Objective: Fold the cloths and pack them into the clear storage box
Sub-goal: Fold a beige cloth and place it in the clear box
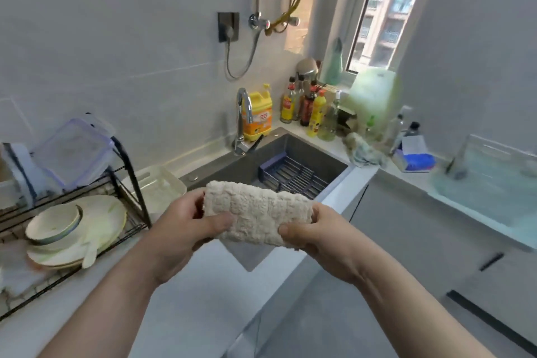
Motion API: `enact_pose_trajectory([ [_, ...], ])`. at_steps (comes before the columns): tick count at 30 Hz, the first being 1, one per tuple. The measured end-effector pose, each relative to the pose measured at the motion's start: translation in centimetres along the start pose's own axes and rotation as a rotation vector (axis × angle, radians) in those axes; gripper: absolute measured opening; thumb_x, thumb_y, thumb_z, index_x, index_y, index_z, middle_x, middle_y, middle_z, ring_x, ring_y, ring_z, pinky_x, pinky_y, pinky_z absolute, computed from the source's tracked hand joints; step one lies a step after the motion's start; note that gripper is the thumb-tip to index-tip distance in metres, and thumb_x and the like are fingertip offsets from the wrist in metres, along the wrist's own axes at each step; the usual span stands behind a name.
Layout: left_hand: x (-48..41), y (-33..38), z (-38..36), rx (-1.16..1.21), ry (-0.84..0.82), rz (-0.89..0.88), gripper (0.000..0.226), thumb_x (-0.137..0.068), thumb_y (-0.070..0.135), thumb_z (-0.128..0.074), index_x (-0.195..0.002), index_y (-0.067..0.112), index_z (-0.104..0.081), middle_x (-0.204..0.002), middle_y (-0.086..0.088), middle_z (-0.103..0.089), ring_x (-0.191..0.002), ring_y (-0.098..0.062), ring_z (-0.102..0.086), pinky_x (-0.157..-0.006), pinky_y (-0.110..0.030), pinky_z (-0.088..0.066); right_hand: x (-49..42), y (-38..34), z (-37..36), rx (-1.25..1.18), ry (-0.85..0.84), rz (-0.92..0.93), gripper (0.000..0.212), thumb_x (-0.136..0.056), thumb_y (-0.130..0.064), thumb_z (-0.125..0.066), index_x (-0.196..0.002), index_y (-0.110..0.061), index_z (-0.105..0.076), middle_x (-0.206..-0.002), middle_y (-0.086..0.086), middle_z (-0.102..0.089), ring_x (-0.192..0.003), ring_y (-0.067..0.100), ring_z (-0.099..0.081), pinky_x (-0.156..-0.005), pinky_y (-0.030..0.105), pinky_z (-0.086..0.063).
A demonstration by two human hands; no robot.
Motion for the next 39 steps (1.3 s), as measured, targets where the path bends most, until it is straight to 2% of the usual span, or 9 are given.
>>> enact_pose_trajectory([
  [2,-2.0,-0.5,-4.1,-0.042,-0.102,0.031,0.065,-0.055,0.013,-0.081,-0.117,0.010,-0.061,-0.114,-0.012,-0.070,-0.107,-0.027,-0.067,-0.082,-0.029,-0.056,2.0,-0.3,4.3,-0.003,0.061,0.020,0.035,-0.077,0.003,-0.065,-0.111,-0.003,-0.065,-0.113,0.032,-0.063,-0.094,0.036,-0.062,-0.083,0.043,-0.046],
  [5,-4.7,-1.2,-10.3,-0.075,-0.184,0.038,0.068,-0.055,0.019,-0.081,-0.119,0.006,-0.061,-0.114,-0.015,-0.070,-0.107,-0.031,-0.066,-0.085,-0.036,-0.055,5.3,-0.4,10.3,-0.073,0.172,0.043,0.041,-0.074,-0.003,-0.065,-0.115,-0.007,-0.061,-0.108,0.019,-0.069,-0.092,0.033,-0.068,-0.081,0.043,-0.053],
  [8,-7.3,-1.7,-16.6,-0.035,-0.189,-0.007,0.074,-0.052,0.025,-0.088,-0.120,0.010,-0.062,-0.112,-0.017,-0.070,-0.100,-0.032,-0.068,-0.076,-0.036,-0.058,8.5,-1.0,15.4,-0.115,0.333,0.138,0.040,-0.072,-0.006,-0.067,-0.110,-0.015,-0.062,-0.098,0.009,-0.070,-0.083,0.028,-0.069,-0.071,0.041,-0.056],
  [13,-11.0,-2.4,-26.7,0.030,-0.185,-0.056,0.053,-0.067,0.011,-0.078,-0.118,0.018,-0.061,-0.099,-0.018,-0.072,-0.076,-0.026,-0.070,-0.056,-0.028,-0.056,13.3,-2.1,22.2,-0.120,0.716,0.302,0.043,-0.077,-0.006,-0.072,-0.114,-0.023,-0.060,-0.099,0.007,-0.068,-0.072,0.021,-0.068,-0.059,0.038,-0.057],
  [18,-16.0,-4.5,-35.3,0.028,-0.254,-0.085,0.047,-0.070,0.011,-0.072,-0.114,0.024,-0.063,-0.091,-0.014,-0.073,-0.074,-0.024,-0.068,-0.056,-0.034,-0.056,15.8,-1.3,29.6,-0.137,0.948,0.341,0.038,-0.084,0.000,-0.070,-0.114,-0.021,-0.061,-0.102,0.004,-0.072,-0.088,0.023,-0.071,-0.073,0.044,-0.060],
  [24,-25.2,-8.9,-43.0,0.038,-0.304,-0.051,0.042,-0.084,-0.007,-0.061,-0.116,0.021,-0.060,-0.089,-0.018,-0.071,-0.078,-0.026,-0.067,-0.057,-0.033,-0.058,14.4,0.7,39.9,-0.192,0.997,0.227,0.040,-0.068,-0.010,-0.073,-0.108,-0.007,-0.069,-0.105,0.008,-0.074,-0.103,0.022,-0.069,-0.085,0.027,-0.053],
  [28,-32.9,-10.8,-46.8,0.008,-0.377,-0.012,0.044,-0.086,-0.008,-0.059,-0.118,0.022,-0.060,-0.098,-0.009,-0.074,-0.083,-0.020,-0.070,-0.060,-0.031,-0.058,10.9,0.6,47.1,-0.251,0.997,0.148,0.036,-0.065,0.006,-0.068,-0.100,-0.001,-0.067,-0.090,0.008,-0.075,-0.083,0.017,-0.071,-0.074,0.021,-0.053],
  [33,-41.6,-11.4,-51.4,-0.107,-0.512,0.061,0.033,-0.084,-0.005,-0.066,-0.107,0.019,-0.068,-0.096,-0.003,-0.075,-0.082,-0.016,-0.069,-0.065,-0.028,-0.058,6.9,-0.1,55.0,-0.456,1.059,0.128,0.033,-0.082,0.018,-0.051,-0.107,-0.003,-0.059,-0.092,0.014,-0.072,-0.082,0.026,-0.067,-0.084,0.043,-0.058],
  [39,-49.0,-12.3,-57.3,-0.241,-0.543,0.070,0.024,-0.084,0.003,-0.068,-0.101,0.020,-0.071,-0.085,0.003,-0.075,-0.078,-0.010,-0.067,-0.075,-0.032,-0.057,4.3,-0.4,63.3,-0.725,1.150,0.225,0.020,-0.088,0.013,-0.051,-0.106,0.012,-0.060,-0.101,0.022,-0.072,-0.092,0.025,-0.071,-0.084,0.031,-0.059],
])
Point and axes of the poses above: each hand's wrist, its own x-axis away from the middle knuckle, its own z-axis out of the back of the hand, y = z × x, the point moved 2 cm from there along -x, towards the middle knuckle
